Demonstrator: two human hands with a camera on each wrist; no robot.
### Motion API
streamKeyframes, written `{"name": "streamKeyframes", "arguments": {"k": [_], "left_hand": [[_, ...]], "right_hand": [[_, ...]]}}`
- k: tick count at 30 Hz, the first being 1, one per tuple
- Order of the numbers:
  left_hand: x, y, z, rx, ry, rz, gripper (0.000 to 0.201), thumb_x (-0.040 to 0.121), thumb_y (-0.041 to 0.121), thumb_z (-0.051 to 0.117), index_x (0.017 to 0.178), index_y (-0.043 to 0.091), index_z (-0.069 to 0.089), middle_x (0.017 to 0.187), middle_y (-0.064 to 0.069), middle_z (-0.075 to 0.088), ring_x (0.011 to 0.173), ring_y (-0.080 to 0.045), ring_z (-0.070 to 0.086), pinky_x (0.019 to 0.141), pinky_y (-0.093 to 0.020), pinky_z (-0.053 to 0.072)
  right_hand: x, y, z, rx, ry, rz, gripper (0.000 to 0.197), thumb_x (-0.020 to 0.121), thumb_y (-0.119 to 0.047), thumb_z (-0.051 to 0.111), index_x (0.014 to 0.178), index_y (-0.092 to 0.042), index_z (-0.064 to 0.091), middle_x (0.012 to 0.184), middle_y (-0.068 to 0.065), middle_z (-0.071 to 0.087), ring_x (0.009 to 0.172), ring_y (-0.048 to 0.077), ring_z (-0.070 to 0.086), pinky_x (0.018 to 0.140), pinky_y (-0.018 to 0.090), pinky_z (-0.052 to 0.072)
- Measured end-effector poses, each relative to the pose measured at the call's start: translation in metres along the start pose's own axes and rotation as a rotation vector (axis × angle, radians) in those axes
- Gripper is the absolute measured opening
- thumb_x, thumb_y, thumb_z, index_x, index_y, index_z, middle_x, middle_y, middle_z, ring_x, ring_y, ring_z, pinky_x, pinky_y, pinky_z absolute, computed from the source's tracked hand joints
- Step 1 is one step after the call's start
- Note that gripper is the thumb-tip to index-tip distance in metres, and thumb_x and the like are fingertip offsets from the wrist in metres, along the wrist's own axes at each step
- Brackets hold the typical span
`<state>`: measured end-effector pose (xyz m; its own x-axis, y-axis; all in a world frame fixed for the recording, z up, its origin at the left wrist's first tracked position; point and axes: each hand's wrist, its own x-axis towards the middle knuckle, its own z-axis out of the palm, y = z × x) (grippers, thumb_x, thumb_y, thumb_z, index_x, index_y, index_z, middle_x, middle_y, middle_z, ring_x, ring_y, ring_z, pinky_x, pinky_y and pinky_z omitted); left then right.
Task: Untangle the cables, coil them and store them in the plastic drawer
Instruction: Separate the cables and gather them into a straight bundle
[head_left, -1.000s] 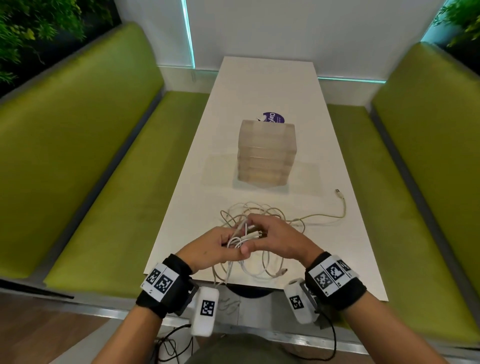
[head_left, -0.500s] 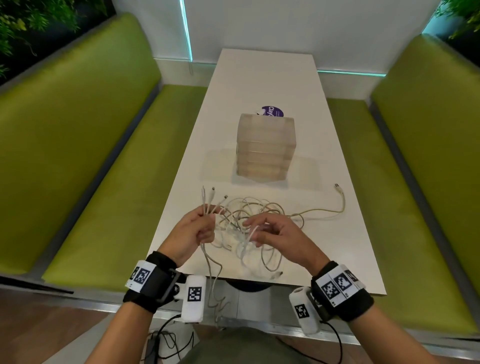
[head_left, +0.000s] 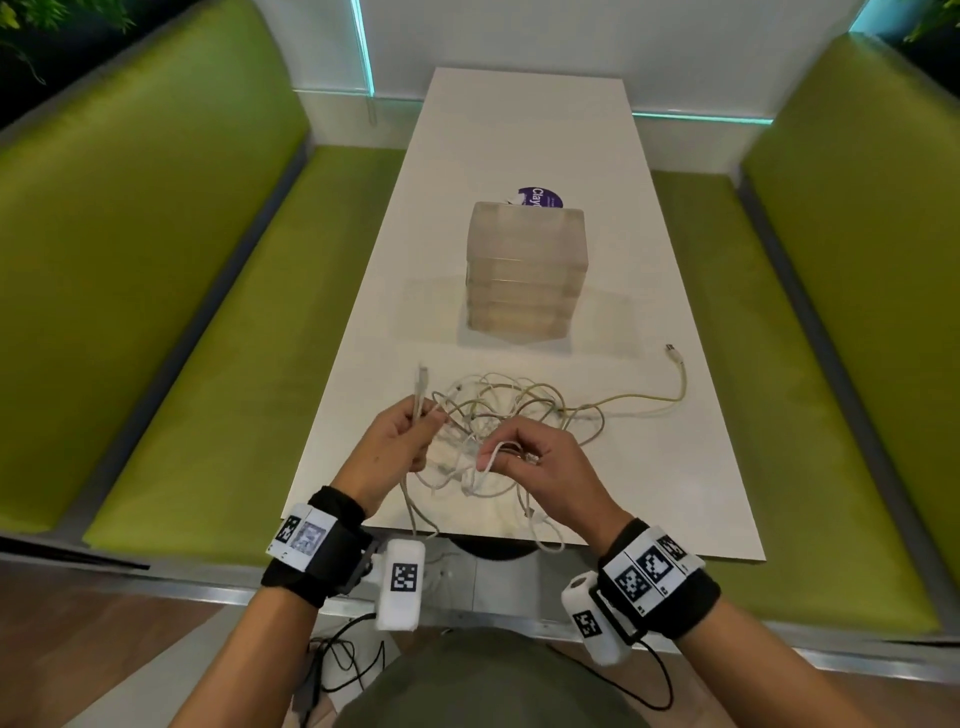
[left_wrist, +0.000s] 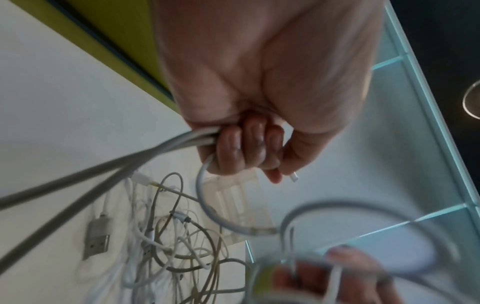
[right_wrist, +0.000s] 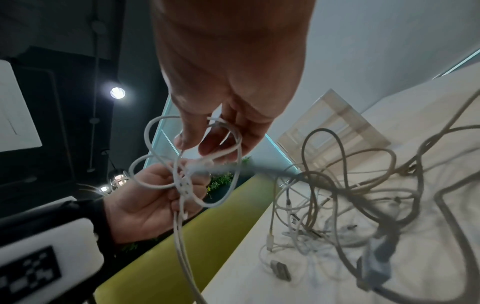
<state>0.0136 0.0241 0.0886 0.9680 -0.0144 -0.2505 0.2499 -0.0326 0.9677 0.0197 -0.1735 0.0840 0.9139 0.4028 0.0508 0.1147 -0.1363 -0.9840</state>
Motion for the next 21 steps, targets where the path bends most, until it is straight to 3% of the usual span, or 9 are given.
{"name": "streamKeyframes", "arguments": {"k": [3, 6, 9, 12, 15, 18, 21], "left_hand": [[0.002, 0.005, -0.003, -0.072, 0.036, 0.037, 0.019, 0.1, 0.015, 0.044, 0.087, 0.01, 0.057, 0.054, 0.009, 0.028, 0.049, -0.009, 0.022, 0.047, -0.019, 0.023], [0.004, 0.011, -0.005, -0.139, 0.068, 0.081, 0.022, 0.101, 0.015, 0.041, 0.085, 0.011, 0.055, 0.054, 0.01, 0.028, 0.048, -0.008, 0.021, 0.047, -0.018, 0.023], [0.005, 0.015, -0.005, -0.23, 0.085, 0.108, 0.025, 0.102, 0.015, 0.039, 0.083, 0.011, 0.054, 0.053, 0.01, 0.028, 0.048, -0.008, 0.021, 0.046, -0.018, 0.024], [0.004, 0.018, -0.004, -0.286, 0.093, 0.114, 0.027, 0.102, 0.016, 0.038, 0.081, 0.011, 0.054, 0.054, 0.008, 0.026, 0.049, -0.009, 0.021, 0.045, -0.018, 0.024], [0.004, 0.018, -0.003, -0.288, 0.111, 0.107, 0.027, 0.102, 0.015, 0.038, 0.08, 0.011, 0.053, 0.054, 0.007, 0.026, 0.049, -0.01, 0.02, 0.045, -0.019, 0.023], [0.005, 0.017, -0.003, -0.275, 0.125, 0.097, 0.027, 0.102, 0.016, 0.038, 0.08, 0.012, 0.054, 0.054, 0.007, 0.026, 0.05, -0.011, 0.02, 0.046, -0.02, 0.022], [0.006, 0.015, -0.004, -0.271, 0.121, 0.087, 0.027, 0.102, 0.017, 0.039, 0.08, 0.011, 0.054, 0.054, 0.007, 0.026, 0.05, -0.011, 0.019, 0.047, -0.021, 0.02]], "right_hand": [[-0.002, 0.009, 0.0, -0.055, -0.17, 0.072, 0.01, 0.08, -0.009, 0.073, 0.079, -0.017, 0.068, 0.075, -0.01, 0.066, 0.072, 0.001, 0.058, 0.071, 0.018, 0.045], [-0.006, 0.021, 0.006, -0.253, -0.421, 0.072, 0.005, 0.082, -0.012, 0.073, 0.085, -0.014, 0.068, 0.079, -0.01, 0.067, 0.074, 0.001, 0.061, 0.071, 0.014, 0.045], [-0.014, 0.032, 0.015, -0.436, -0.621, 0.116, 0.011, 0.082, -0.014, 0.071, 0.092, -0.013, 0.067, 0.093, 0.0, 0.067, 0.084, 0.008, 0.062, 0.081, 0.026, 0.052], [-0.023, 0.038, 0.024, -0.523, -0.837, 0.104, 0.025, 0.08, -0.017, 0.071, 0.104, -0.016, 0.064, 0.119, 0.004, 0.059, 0.107, 0.018, 0.056, 0.096, 0.04, 0.048], [-0.028, 0.035, 0.027, -0.537, -1.055, 0.115, 0.047, 0.082, -0.009, 0.066, 0.127, -0.021, 0.055, 0.148, 0.001, 0.04, 0.135, 0.021, 0.037, 0.112, 0.041, 0.03], [-0.029, 0.031, 0.021, -0.502, -1.08, 0.109, 0.061, 0.082, -0.007, 0.065, 0.137, -0.028, 0.046, 0.156, -0.001, 0.028, 0.141, 0.019, 0.028, 0.115, 0.039, 0.023], [-0.027, 0.024, 0.007, -0.412, -0.947, 0.164, 0.048, 0.085, -0.02, 0.067, 0.13, -0.029, 0.053, 0.142, -0.006, 0.048, 0.131, 0.013, 0.043, 0.11, 0.035, 0.035]]}}
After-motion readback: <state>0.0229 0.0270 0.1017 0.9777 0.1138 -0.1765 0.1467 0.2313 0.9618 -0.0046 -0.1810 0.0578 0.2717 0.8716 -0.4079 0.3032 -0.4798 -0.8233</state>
